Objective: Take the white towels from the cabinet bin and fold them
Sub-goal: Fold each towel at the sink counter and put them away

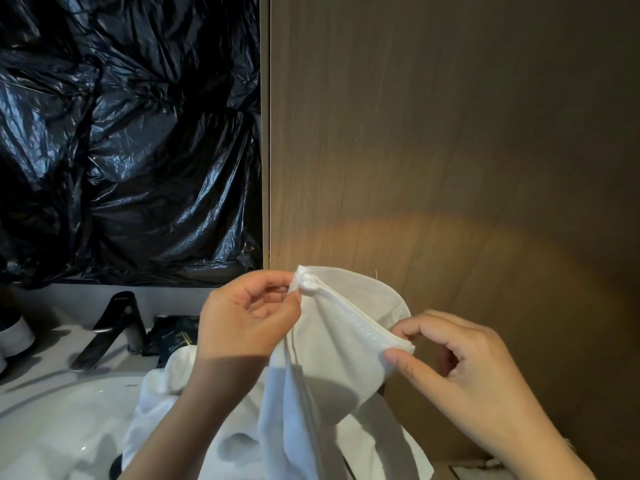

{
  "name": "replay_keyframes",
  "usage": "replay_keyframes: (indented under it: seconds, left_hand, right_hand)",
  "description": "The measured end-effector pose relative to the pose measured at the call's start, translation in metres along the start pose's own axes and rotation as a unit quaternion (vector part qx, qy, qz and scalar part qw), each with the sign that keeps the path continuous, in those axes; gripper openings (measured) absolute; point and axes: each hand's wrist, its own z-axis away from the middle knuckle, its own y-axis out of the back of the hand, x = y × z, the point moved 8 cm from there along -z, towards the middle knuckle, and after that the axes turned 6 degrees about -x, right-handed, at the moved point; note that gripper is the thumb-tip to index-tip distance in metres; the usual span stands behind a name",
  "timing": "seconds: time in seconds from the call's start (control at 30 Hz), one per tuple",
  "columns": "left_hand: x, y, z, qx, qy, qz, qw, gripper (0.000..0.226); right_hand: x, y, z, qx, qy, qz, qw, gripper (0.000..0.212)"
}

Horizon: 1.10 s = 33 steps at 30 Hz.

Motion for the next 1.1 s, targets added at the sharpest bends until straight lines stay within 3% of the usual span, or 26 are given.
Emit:
replay_keyframes:
  seconds: [0.27, 0.47, 0.67, 0.83, 0.93, 1.1]
  left_hand:
    - [0.003, -0.003, -0.002, 0.004, -0.014, -0.005, 1.000, 0.014]
    - [0.010, -0.003, -0.007, -0.011, -0.037, -0.039, 0.999, 0.019]
    - [0.020, -0.003, -0.013, -0.019, -0.052, -0.025, 0.998, 0.024]
    - [0.029, -0.003, -0.029, -0.013, -0.055, -0.035, 0.998, 0.024]
    - [0.028, -0.004, -0.044, -0.013, -0.042, -0.043, 0.998, 0.022]
    - [0.032, -0.006, -0.050, -0.019, -0.035, -0.041, 0.998, 0.023]
  right_hand:
    - [0.004, 0.003, 0.004, 0.004, 0.019, 0.054, 0.998, 0.011]
    - [0.022, 0.015, -0.002, -0.005, 0.015, 0.155, 0.988, 0.032]
    - [0.007, 0.033, -0.011, -0.007, 0.079, 0.227, 0.971, 0.035]
    - [-0.016, 0.045, -0.011, 0.007, 0.163, 0.143, 0.976, 0.022]
    - [-0.028, 0.048, -0.012, 0.019, 0.211, 0.180, 0.961, 0.027]
    - [-0.023, 0.078, -0.027, 0.091, 0.183, 0.241, 0.949, 0.029]
